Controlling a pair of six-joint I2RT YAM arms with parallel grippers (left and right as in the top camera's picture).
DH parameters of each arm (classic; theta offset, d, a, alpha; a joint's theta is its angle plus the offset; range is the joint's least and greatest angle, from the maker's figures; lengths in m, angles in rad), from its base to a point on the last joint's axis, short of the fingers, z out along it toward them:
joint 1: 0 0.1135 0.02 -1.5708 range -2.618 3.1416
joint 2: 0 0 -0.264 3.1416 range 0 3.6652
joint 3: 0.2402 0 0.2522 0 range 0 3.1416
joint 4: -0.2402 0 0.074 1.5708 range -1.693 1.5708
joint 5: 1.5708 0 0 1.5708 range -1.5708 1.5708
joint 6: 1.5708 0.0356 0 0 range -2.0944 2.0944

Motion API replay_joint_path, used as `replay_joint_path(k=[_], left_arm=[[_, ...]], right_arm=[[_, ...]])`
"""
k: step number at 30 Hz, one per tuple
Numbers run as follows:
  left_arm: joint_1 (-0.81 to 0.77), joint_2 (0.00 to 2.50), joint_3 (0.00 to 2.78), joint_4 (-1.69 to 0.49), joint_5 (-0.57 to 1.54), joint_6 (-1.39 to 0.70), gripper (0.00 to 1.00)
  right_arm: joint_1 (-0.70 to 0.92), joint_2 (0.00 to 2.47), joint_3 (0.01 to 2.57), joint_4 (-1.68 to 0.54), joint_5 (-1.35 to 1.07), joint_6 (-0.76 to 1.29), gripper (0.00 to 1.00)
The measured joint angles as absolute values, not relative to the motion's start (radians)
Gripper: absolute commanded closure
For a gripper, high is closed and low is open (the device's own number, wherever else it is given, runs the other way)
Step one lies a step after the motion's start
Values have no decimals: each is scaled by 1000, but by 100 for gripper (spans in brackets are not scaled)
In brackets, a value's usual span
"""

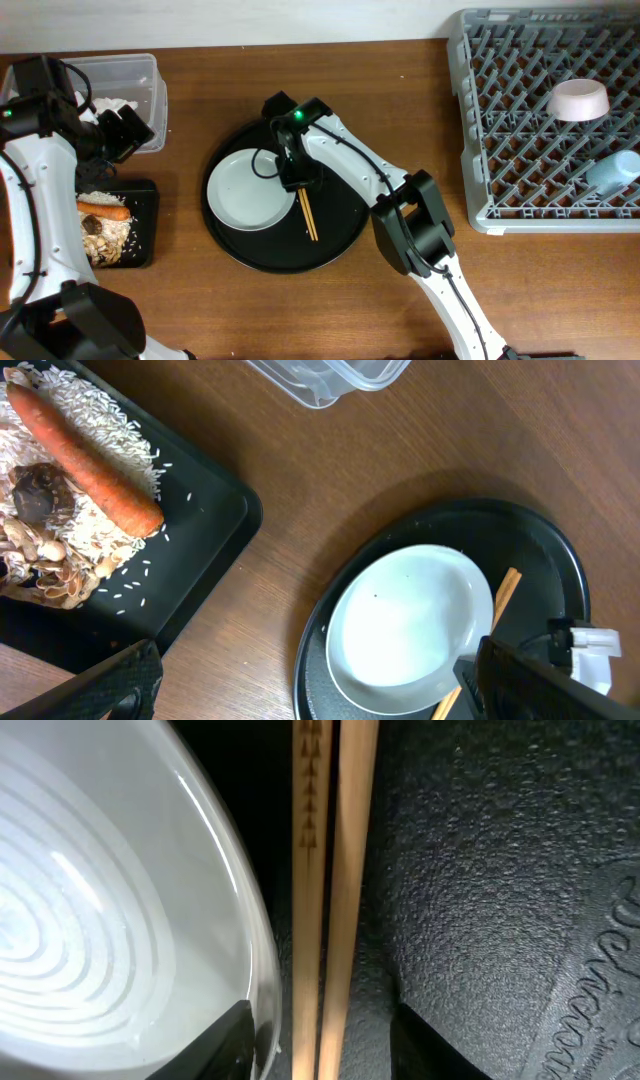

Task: Sort waste into correct bins and load items into the dishwasher rack
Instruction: 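Move the right gripper left to the white plate's edge, then pinch the white plate rim with the right gripper and tilt it up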

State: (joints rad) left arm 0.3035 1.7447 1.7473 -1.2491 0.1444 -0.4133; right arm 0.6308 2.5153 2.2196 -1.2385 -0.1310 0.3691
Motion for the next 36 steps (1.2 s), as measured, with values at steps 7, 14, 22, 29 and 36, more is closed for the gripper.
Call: replay_joint_path(k=[7, 14, 22, 29, 36], left_arm=[[303, 1745, 1747, -1250, 145, -413, 1], [303, 1745, 1747, -1250, 145, -413, 1], [303, 1745, 1747, -1250, 145, -413, 1], [303, 1745, 1747, -1250, 145, -413, 1], [303, 1745, 1747, -1250, 145, -413, 1]], right_arm=[[627, 2516, 2219, -1237, -142, 374, 65], [594, 2516, 2231, -1273, -228, 371, 71], [585, 2516, 2286, -1309, -253, 371, 71], [586, 2516, 2286, -1303, -276, 371, 71], [634, 2516, 2286, -1274, -232, 401, 69]])
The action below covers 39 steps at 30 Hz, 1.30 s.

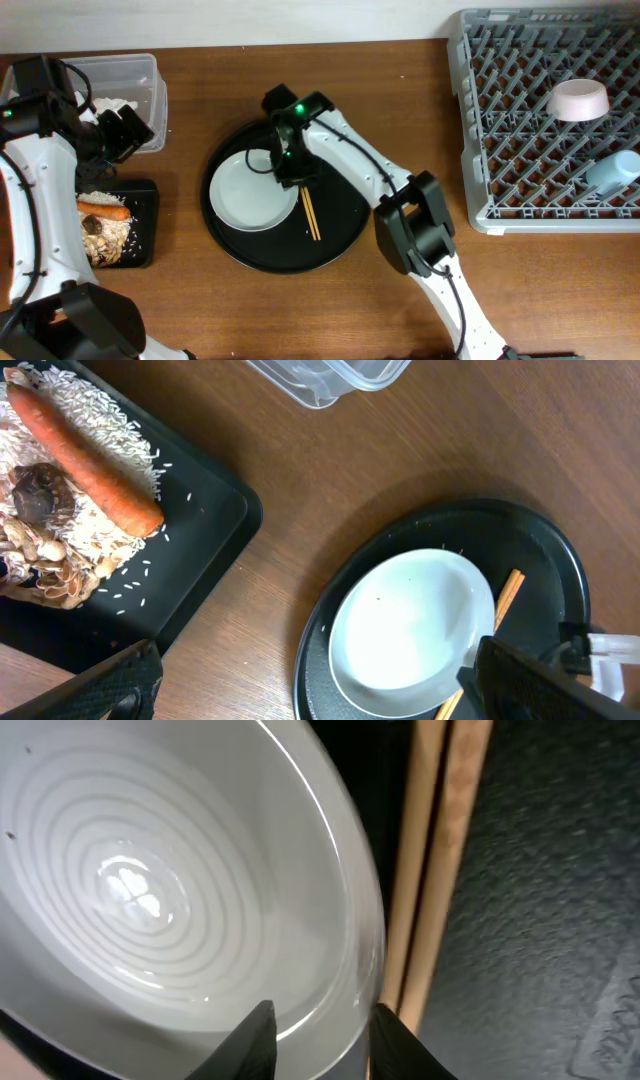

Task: Sort waste into correct bins and load items into the dishwasher rack
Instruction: 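Pinch the white plate rim with the right gripper and tilt it up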

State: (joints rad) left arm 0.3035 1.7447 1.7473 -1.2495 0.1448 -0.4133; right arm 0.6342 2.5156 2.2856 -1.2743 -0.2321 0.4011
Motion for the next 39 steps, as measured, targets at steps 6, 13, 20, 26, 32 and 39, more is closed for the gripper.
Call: replay_joint_path(k=[6, 13, 20, 26, 32, 39], left_arm=[[303, 1745, 1747, -1250, 145, -413, 1], [303, 1745, 1747, -1250, 145, -413, 1], [303, 1745, 1747, -1250, 145, -413, 1], [303, 1745, 1747, -1249, 145, -413, 1], [303, 1745, 1747, -1250, 145, -413, 1], [303, 1745, 1747, -1249, 144, -413, 1]], right_arm=[[649, 2516, 2286, -1274, -199, 438, 70], [649, 2516, 2286, -1274, -188, 447, 65], [649, 2516, 2286, -1274, -184, 450, 65], [651, 2516, 2286, -1274, -184, 469, 65], [672, 2516, 2286, -1274, -183, 521, 66], [696, 2516, 2285, -1293, -155, 611, 66]])
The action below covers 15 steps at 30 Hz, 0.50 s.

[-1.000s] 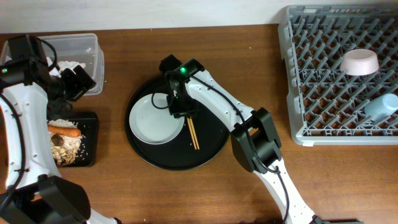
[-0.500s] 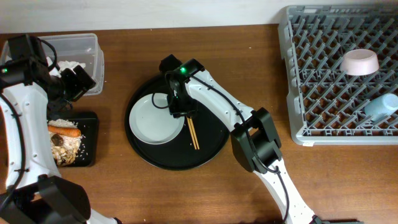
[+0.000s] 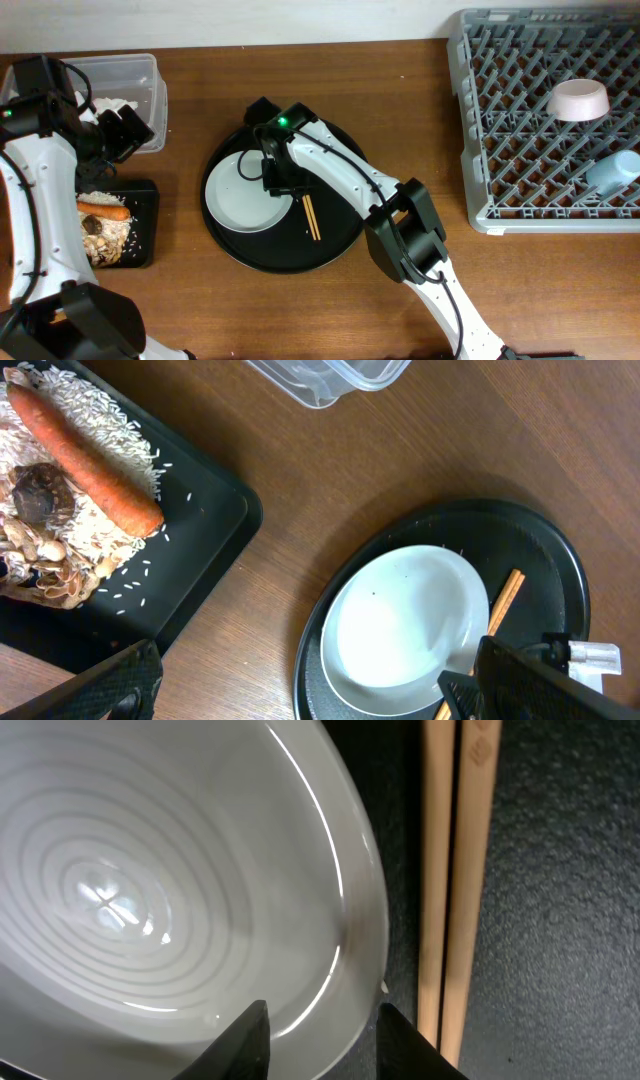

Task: Sort waste into correct bins and load items into the dishwasher rack
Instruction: 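Pinch the white plate rim with the right gripper and tilt it up, then carry the white plate right and set it into the rack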

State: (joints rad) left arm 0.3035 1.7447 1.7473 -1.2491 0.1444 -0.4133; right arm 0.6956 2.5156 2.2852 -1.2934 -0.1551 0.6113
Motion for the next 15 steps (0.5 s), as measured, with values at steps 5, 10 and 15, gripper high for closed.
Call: replay_joint_path(k=[5, 10, 15], left_arm=[[303, 1745, 1747, -1250, 145, -413, 1], [303, 1744, 1747, -1249, 145, -413, 1], [303, 1745, 1747, -1250, 145, -413, 1]], right_arm=[[698, 2516, 2280, -1304, -150, 632, 66], [708, 2516, 2224, -1269, -139, 678, 67], [718, 2515, 2203, -1247, -135, 702, 76]])
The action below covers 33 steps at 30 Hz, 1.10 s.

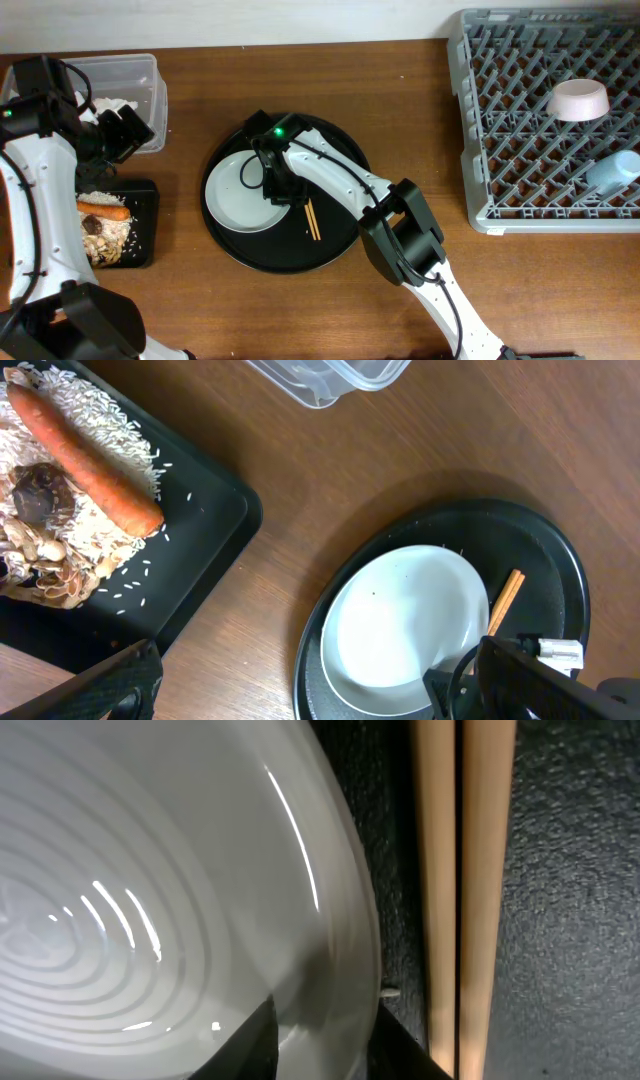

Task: Sort waste into correct bins and load items into the dishwasher rack
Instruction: 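Carry the white plate right and set it into the rack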

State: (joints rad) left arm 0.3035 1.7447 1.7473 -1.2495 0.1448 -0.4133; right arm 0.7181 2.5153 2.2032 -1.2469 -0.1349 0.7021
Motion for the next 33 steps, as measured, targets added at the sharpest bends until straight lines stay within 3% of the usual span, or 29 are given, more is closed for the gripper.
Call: replay_joint_path(k=[5, 22, 33], left_arm=[[303, 1745, 1747, -1249, 144, -413, 1], [303, 1745, 1747, -1250, 144, -413, 1], [303, 1745, 1747, -1250, 144, -413, 1]], right_arm=[[718, 2515, 2203, -1245, -133, 710, 94], [659, 2489, 2201, -1252, -169, 706, 96], [444, 2202, 2191, -1255, -175, 498, 96]])
